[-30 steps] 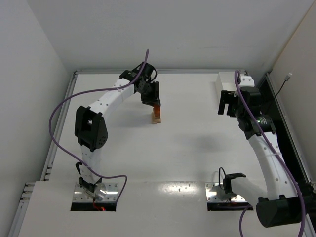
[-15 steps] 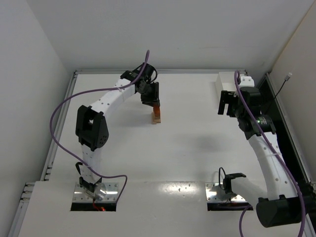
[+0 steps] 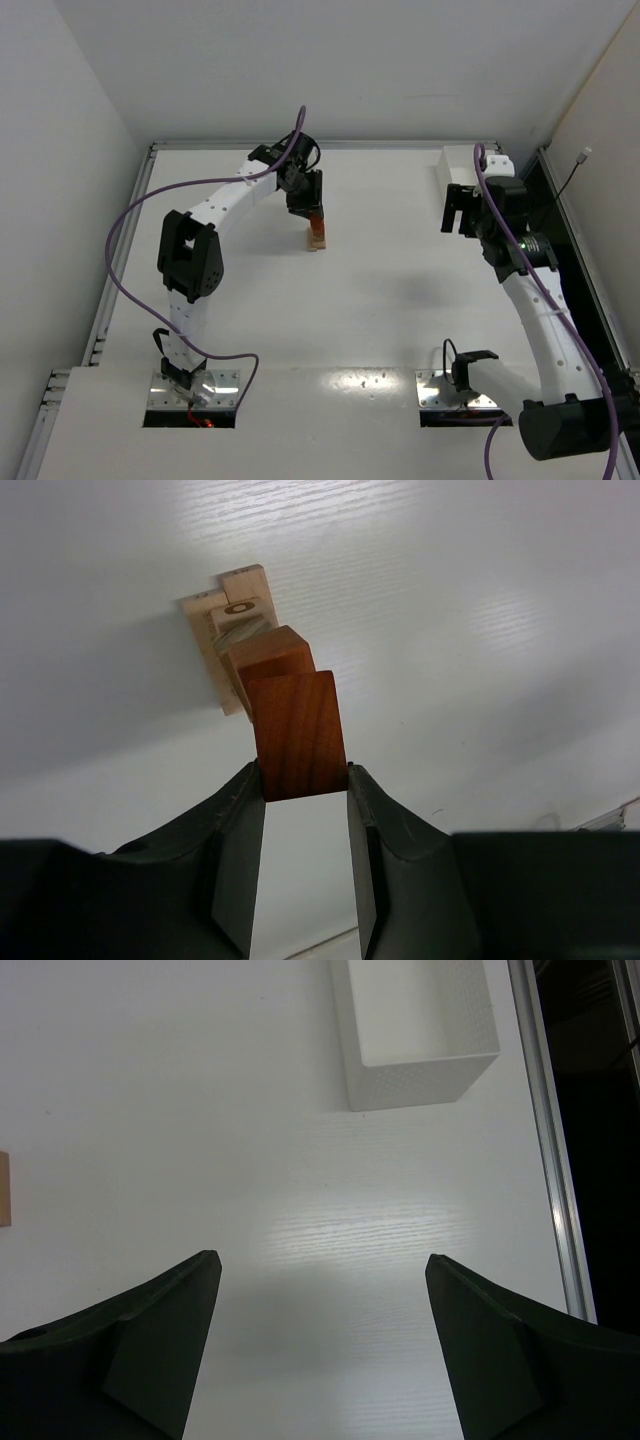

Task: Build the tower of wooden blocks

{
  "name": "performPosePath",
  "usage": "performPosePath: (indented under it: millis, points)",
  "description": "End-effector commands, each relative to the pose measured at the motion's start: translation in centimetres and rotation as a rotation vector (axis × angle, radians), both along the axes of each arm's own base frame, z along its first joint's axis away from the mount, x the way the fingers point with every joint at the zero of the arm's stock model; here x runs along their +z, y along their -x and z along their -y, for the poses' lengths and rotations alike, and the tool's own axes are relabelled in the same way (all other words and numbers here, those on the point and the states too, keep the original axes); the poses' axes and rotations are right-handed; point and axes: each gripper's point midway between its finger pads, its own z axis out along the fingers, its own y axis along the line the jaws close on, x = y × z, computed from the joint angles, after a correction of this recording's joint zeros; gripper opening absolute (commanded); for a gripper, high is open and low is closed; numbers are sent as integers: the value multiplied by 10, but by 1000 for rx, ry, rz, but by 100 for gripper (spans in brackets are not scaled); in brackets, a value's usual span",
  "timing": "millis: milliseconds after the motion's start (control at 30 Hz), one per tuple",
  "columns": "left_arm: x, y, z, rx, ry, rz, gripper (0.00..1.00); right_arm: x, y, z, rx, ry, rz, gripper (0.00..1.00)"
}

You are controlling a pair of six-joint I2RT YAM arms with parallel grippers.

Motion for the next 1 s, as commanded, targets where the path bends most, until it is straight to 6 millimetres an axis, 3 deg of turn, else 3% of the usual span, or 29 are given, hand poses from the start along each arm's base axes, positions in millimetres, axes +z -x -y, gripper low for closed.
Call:
performPosePath:
  millis: [0,67,167,300,433,500,567,633,667,733,800,867,967]
  points:
    - [10,-6,8,-4,34,28,5,2,-5,1,-16,-12,24,81]
    - [7,-3,8,-10,38,16,25,2,-5,1,-16,-12,24,81]
    - [3,-3,8,-9,34,8,36,2,-5,1,-16,-12,24,81]
    - [4,-4,11,-14,45,12,42,2,-5,1,-16,-12,24,81]
    - [1,-3,10,-14,41,4,42,2,-5,1,-16,-12,24,81]
    - [1,-3,10,-14,41,4,50,2,-5,1,-16,-12,24,81]
    - [10,-4,10,-22,48,28,58,-2,-4,1,-16,-12,14,81]
    - [28,-5,15,-50,64,81,76,-4,-4,1,-16,-12,14,81]
    - [43,-6,13,-44,71,117,81,-1,-3,0,-8,-17,26,81]
    - [68,-2,20,-87,67,200,92,-13,-1,0,-3,-8,2,81]
    - [107,-6,14,-62,65,329,100,-17,0,-8,37,-33,4,81]
    - [119,-1,9,-40,60,364,100,-19,-2,-22,116,-42,11,81]
    - [127,-6,-25,18,36,402,100,-27,-9,-35,185,-73,11,81]
